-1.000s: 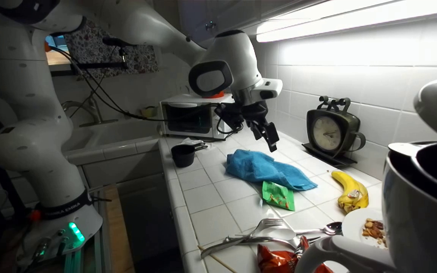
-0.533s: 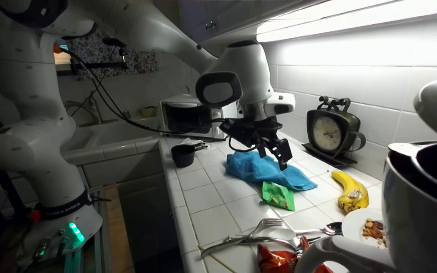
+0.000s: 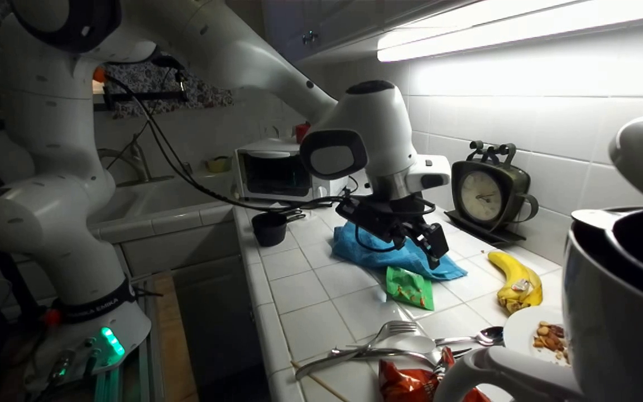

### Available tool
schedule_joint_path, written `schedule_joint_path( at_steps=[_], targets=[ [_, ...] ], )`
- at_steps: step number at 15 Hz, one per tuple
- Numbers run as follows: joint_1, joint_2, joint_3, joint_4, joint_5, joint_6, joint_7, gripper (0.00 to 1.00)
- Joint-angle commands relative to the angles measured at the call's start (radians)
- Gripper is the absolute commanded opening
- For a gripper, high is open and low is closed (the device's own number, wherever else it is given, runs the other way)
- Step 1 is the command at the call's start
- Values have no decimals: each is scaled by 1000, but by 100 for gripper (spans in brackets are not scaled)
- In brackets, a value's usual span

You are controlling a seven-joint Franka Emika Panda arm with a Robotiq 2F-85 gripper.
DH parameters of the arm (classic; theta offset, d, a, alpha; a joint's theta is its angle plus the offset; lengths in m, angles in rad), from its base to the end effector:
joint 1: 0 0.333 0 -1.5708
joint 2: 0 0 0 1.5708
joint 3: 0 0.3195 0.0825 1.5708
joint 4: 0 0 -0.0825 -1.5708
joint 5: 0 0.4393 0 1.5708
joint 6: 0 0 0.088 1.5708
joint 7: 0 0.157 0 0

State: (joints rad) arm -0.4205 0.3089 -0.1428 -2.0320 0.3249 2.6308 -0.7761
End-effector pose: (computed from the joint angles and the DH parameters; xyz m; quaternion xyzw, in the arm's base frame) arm 0.5736 -0.3615 0.2425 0.9860 -0.0170 0.1633 0.0296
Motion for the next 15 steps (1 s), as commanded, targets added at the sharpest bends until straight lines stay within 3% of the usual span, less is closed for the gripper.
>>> schedule_joint_path(
  at_steps=[1,9,15],
  targets=[
    [-52,59,45,52,89,41,-30,100],
    [-105,125,115,104,262,91,76,100],
    [-84,144,102,115,226,70,255,100]
  ],
)
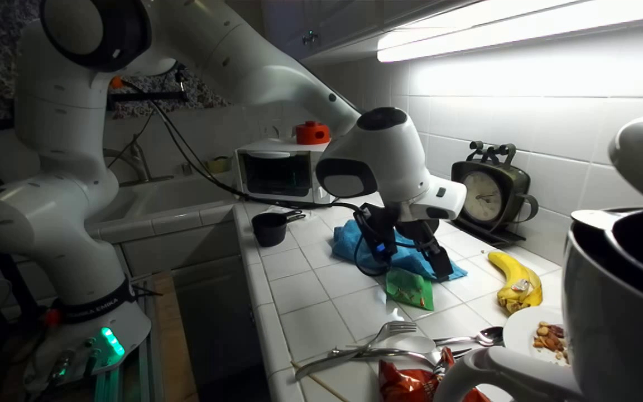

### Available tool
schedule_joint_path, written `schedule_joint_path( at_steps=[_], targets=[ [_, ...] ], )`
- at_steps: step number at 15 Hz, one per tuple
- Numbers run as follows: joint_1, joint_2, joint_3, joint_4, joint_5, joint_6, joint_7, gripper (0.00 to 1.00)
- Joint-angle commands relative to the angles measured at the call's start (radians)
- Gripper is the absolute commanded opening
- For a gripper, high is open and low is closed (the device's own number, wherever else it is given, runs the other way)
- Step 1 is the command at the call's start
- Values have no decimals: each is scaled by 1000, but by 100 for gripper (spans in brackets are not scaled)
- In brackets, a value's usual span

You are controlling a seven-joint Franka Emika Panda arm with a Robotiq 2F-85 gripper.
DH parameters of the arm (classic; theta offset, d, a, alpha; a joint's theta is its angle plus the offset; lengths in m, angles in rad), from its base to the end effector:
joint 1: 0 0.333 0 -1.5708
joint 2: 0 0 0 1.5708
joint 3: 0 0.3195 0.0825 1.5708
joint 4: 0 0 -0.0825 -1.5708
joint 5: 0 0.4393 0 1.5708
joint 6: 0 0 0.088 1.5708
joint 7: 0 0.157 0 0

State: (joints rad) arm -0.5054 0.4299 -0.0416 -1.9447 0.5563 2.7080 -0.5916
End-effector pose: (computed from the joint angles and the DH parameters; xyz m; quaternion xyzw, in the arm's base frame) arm 0.5990 -0.3728 0.2094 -0.9547 0.2021 -0.2153 0.0370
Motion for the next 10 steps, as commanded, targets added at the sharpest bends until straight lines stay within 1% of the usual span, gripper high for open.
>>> schedule_joint_path(
  at_steps=[1,2,4,5,6,10],
  targets=[
    [0,25,1,28,-7,-9,91,100],
    [0,27,2,28,-8,-6,106,100],
    [-3,31,9,30,-2,-4,129,74],
    [-3,29,12,29,1,5,134,68],
    [-2,28,14,29,2,8,137,59],
    [-3,10,29,31,10,6,140,30]
  ],
)
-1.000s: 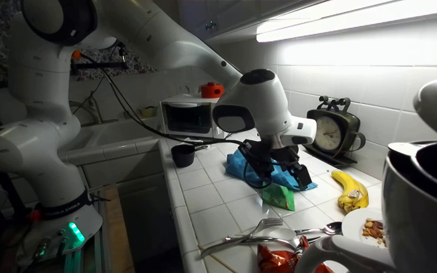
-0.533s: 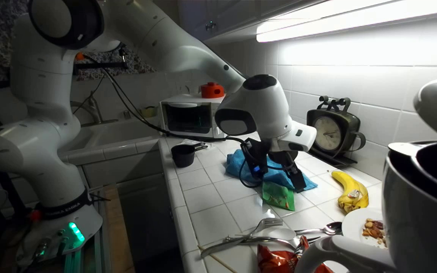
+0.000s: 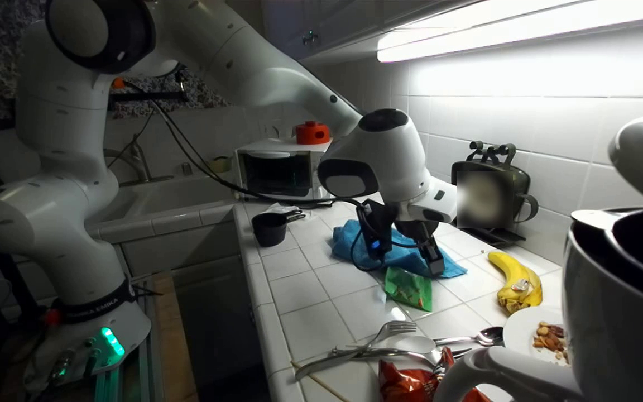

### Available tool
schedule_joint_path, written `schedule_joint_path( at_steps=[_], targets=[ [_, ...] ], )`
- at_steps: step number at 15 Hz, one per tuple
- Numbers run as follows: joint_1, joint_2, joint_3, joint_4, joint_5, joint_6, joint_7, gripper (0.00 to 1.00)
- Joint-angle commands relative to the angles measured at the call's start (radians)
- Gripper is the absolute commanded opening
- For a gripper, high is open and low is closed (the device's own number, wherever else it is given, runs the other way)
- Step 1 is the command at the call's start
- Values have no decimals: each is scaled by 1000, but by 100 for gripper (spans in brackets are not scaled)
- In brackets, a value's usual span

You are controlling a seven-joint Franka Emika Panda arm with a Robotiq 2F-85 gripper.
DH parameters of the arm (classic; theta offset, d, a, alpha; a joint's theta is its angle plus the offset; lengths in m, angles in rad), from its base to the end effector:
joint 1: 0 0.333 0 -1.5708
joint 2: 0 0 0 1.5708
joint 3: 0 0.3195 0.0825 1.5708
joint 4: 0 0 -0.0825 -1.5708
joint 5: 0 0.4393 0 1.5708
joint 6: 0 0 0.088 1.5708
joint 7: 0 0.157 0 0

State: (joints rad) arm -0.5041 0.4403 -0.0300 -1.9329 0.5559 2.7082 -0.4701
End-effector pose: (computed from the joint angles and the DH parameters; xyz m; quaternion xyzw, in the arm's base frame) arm 0.6065 -0.3667 0.2078 -0.9418 0.2542 -0.2135 0.0531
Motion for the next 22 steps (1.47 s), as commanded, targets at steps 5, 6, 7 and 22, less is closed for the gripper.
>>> schedule_joint_path(
  at_steps=[5,6,7,22],
  targets=[
    [-6,-63,42,1,24,-11,1,4],
    [-6,-81,46,-5,27,-25,-4,1],
    [-6,-101,53,-12,34,-31,-12,1],
    [63,-124,-47,-58,-118,-38,-82,76]
  ],
)
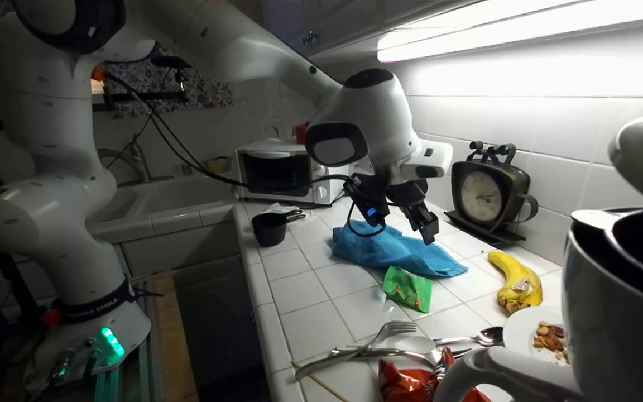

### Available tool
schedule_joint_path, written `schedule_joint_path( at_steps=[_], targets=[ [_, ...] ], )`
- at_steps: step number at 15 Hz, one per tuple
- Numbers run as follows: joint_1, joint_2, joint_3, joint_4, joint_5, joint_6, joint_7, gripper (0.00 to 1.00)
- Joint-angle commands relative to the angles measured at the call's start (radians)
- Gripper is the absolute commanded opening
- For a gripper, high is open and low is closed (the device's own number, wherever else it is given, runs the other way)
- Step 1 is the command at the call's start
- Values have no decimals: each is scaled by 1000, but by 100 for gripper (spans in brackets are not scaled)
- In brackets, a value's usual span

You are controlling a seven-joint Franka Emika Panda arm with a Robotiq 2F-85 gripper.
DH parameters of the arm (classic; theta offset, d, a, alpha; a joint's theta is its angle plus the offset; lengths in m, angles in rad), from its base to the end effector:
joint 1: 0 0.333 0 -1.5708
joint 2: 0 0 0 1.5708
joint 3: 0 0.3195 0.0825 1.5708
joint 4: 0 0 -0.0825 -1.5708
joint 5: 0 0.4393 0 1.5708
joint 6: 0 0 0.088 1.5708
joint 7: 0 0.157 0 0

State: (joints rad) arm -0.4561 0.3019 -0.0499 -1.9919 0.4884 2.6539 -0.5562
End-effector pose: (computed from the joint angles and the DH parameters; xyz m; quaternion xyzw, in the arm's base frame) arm 0.6074 -0.3381 0.2687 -0.9603 0.1634 -0.2234 0.0345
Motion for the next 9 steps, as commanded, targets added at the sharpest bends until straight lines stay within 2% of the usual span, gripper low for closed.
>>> schedule_joint_path(
  at_steps=[1,3,4,9],
  targets=[
    [12,23,-30,5,-46,37,15,83],
    [11,34,-35,2,-39,62,50,97],
    [15,41,-42,1,-42,75,82,100],
    [15,85,-38,9,-24,98,220,100]
  ],
)
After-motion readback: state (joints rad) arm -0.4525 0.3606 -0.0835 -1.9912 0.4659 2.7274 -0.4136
